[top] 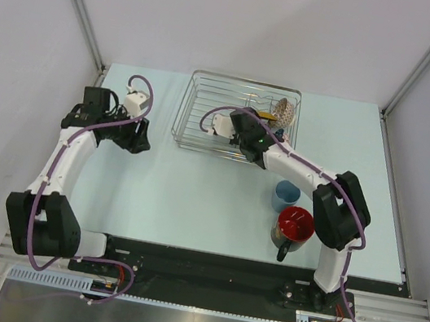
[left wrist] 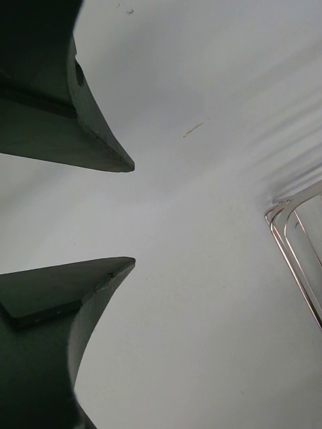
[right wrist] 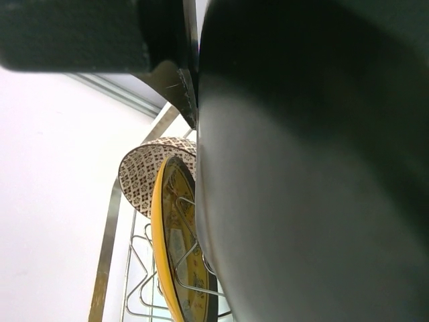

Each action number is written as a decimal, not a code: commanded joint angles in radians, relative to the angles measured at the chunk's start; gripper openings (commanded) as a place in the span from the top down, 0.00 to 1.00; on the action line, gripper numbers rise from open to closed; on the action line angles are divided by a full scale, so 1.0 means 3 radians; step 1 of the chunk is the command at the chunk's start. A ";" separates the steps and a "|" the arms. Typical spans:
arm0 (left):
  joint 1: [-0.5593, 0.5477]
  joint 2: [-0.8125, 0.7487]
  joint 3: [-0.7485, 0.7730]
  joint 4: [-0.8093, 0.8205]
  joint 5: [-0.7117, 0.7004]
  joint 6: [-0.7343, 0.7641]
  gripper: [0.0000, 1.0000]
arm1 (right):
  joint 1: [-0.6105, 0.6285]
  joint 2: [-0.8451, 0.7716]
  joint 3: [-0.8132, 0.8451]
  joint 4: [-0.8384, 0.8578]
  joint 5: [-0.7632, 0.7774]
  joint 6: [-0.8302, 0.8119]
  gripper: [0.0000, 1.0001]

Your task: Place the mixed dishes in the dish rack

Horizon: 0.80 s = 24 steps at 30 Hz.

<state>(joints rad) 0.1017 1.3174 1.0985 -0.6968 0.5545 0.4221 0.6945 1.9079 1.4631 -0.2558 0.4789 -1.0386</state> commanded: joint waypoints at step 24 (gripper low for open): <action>0.0055 -0.0035 -0.0036 0.0098 0.0177 0.0025 0.41 | 0.0144 -0.0775 -0.0040 -0.0492 0.0587 0.0828 0.00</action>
<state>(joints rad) 0.1081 1.3178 1.0916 -0.6926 0.5777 0.4259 0.7101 1.8294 1.4467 -0.3489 0.6083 -0.8825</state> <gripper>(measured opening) 0.590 0.995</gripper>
